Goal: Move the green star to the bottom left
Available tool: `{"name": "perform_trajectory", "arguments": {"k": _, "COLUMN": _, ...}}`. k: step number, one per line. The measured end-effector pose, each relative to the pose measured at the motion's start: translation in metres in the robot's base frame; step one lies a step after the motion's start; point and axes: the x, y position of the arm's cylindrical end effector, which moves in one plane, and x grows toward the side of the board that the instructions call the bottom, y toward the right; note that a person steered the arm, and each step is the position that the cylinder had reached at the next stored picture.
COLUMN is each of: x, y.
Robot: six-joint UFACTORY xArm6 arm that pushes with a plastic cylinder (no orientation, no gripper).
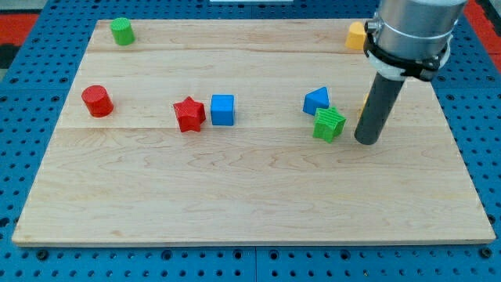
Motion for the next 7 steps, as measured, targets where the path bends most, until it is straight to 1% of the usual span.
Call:
{"name": "perform_trajectory", "arguments": {"k": 1, "x": -0.019, "y": 0.000}}
{"name": "perform_trajectory", "arguments": {"k": 4, "x": -0.022, "y": -0.082}}
{"name": "perform_trajectory", "arguments": {"k": 7, "x": 0.036, "y": -0.142}}
